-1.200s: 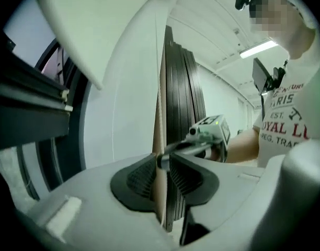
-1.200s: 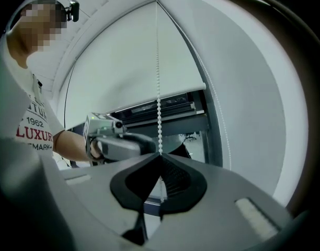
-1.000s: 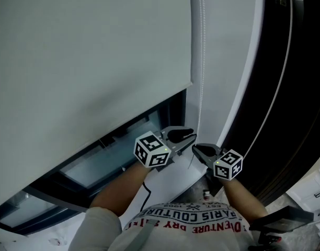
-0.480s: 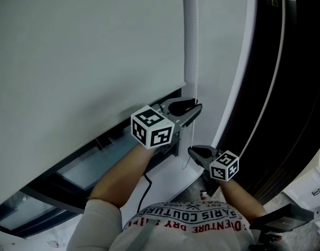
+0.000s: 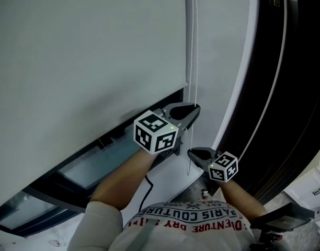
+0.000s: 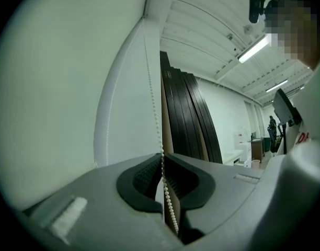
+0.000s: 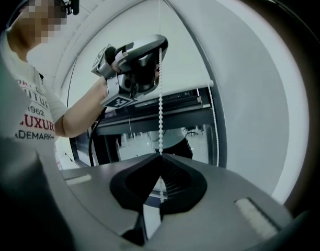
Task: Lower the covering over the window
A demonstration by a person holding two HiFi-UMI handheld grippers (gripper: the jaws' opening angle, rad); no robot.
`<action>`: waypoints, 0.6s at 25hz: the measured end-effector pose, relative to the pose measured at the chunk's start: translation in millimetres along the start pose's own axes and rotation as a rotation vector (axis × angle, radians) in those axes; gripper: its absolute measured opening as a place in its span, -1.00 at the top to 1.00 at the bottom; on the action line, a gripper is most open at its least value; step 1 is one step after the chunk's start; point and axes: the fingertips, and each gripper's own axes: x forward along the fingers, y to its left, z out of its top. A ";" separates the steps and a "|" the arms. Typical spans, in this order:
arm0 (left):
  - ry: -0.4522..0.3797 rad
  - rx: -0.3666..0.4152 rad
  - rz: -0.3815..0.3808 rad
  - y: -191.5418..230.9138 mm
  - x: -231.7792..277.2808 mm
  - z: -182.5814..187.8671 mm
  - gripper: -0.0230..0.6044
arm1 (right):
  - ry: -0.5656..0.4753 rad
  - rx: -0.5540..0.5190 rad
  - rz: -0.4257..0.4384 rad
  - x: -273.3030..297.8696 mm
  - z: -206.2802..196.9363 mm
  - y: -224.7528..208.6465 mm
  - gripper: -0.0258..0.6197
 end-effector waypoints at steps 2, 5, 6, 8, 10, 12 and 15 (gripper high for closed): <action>0.016 -0.010 0.002 0.0 -0.5 -13.3 0.86 | 0.022 0.032 0.004 2.6 -12.8 0.7 0.90; 0.033 -0.034 0.010 1.7 -2.8 -33.5 0.86 | 0.048 0.105 0.017 5.0 -31.8 1.6 0.90; 0.047 -0.026 0.016 1.9 -3.4 -41.7 0.86 | 0.066 0.116 0.020 6.3 -39.5 2.6 0.90; 0.078 -0.012 0.026 1.6 -5.5 -60.7 0.86 | 0.107 0.126 0.021 9.0 -57.5 5.6 0.90; 0.099 -0.027 0.029 1.0 -10.0 -79.5 0.86 | 0.138 0.153 0.021 11.9 -75.8 9.1 0.90; 0.113 -0.048 0.031 0.7 -15.6 -95.0 0.86 | 0.152 0.196 0.023 14.3 -90.9 11.9 0.90; 0.123 -0.061 0.040 2.7 -20.8 -112.4 0.86 | 0.167 0.226 0.011 15.7 -107.2 10.8 0.90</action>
